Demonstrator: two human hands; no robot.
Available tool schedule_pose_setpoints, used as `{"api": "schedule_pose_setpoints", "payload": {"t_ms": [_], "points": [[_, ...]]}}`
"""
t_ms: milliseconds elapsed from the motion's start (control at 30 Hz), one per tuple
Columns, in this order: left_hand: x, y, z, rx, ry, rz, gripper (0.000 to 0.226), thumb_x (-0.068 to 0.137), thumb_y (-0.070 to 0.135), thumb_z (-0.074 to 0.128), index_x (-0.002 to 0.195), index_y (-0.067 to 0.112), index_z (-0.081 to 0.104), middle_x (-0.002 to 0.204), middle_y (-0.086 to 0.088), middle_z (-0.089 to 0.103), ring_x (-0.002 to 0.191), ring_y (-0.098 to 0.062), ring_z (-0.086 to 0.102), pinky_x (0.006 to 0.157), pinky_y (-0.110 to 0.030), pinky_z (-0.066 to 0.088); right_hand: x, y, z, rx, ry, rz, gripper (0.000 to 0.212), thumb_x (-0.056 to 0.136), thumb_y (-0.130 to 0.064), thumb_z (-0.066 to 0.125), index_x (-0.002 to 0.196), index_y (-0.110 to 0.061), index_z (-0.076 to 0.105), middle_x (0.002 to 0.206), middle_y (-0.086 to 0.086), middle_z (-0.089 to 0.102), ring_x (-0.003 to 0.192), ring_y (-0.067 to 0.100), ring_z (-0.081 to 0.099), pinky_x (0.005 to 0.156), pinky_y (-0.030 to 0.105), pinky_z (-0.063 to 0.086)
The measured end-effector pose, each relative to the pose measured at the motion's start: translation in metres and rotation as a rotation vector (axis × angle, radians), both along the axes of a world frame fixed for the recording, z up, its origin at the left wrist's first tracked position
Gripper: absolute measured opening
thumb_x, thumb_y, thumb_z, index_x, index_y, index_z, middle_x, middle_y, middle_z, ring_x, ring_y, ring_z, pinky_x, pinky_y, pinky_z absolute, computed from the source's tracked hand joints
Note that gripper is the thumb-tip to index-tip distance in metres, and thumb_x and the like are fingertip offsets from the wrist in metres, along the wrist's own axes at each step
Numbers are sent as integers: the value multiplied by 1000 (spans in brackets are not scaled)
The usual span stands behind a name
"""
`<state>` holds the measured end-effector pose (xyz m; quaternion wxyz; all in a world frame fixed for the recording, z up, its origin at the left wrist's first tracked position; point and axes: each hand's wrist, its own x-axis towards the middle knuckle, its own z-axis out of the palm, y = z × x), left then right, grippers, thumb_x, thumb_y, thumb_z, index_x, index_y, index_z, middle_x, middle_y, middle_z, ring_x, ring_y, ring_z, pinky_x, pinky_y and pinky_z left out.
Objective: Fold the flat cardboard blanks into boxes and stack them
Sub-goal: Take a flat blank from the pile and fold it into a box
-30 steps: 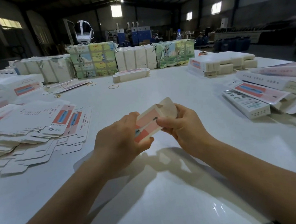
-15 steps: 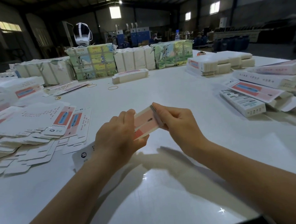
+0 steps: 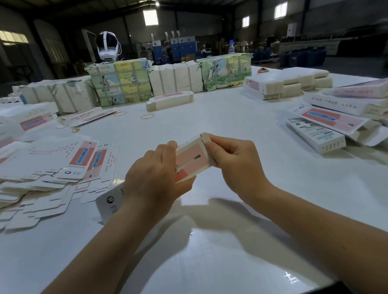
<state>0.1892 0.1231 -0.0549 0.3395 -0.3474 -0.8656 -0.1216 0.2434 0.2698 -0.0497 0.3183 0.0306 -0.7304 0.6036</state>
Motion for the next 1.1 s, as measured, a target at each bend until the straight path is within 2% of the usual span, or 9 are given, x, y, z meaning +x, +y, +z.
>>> {"api": "schedule_pose_setpoints", "payload": {"t_ms": [33,100,167,233,333,467,833,967,1100], "points": [[0,0,0,-13,18,10,66,58,29,88,108,-5,61,80,-18,65,58,-33,60,45,-36,50,0,1,0,-12,-20,-5,36,95,-16,53,78,-37,75,89,11,71,90,36,62,81,53,52],[-1,-1,0,-44,43,30,67,56,30,89,106,-6,62,78,-18,65,57,-34,60,46,-36,50,-2,4,0,0,-62,-22,29,94,-17,56,85,-37,75,91,-7,72,89,16,65,83,28,54],[-2,-1,-1,-80,50,42,68,54,30,89,105,-7,62,78,-18,65,57,-35,59,47,-36,49,-3,7,1,55,-104,-79,19,93,-19,58,96,-24,76,89,-5,62,84,7,59,72,9,44],[-3,-1,-1,-120,45,54,68,54,29,89,104,-7,62,78,-18,65,57,-35,59,47,-36,49,-4,9,0,185,-128,-132,20,93,-16,56,93,-15,76,82,4,56,75,12,55,61,10,40],[-4,-1,-2,-183,59,91,64,54,29,88,102,-6,64,75,-16,63,55,-33,58,47,-33,46,-2,9,-2,457,-157,-209,25,92,-10,50,81,-5,73,75,11,54,71,22,52,64,29,39],[-3,-1,-3,-177,35,99,62,55,28,87,101,-7,64,74,-16,63,55,-32,58,46,-33,45,-1,7,-2,657,-166,-256,26,91,-11,45,77,-6,66,68,1,46,62,16,44,55,20,29],[4,3,-2,-196,83,146,61,50,29,89,93,-6,65,68,-14,61,48,-29,54,42,-29,43,4,6,2,865,-44,-354,21,91,-11,53,82,-5,70,72,9,55,60,27,50,57,26,29],[4,5,-4,-208,102,132,59,46,29,89,88,-4,64,64,-13,58,43,-28,51,41,-26,41,3,7,-2,882,-38,-342,22,90,-10,52,75,-3,66,70,7,51,58,30,50,56,27,27],[-6,2,-6,-201,73,121,62,53,36,87,95,-2,63,70,-12,60,50,-29,54,44,-27,35,-3,6,-6,761,-79,-266,16,90,-12,54,91,-10,70,78,2,54,67,21,50,60,28,33]]}}
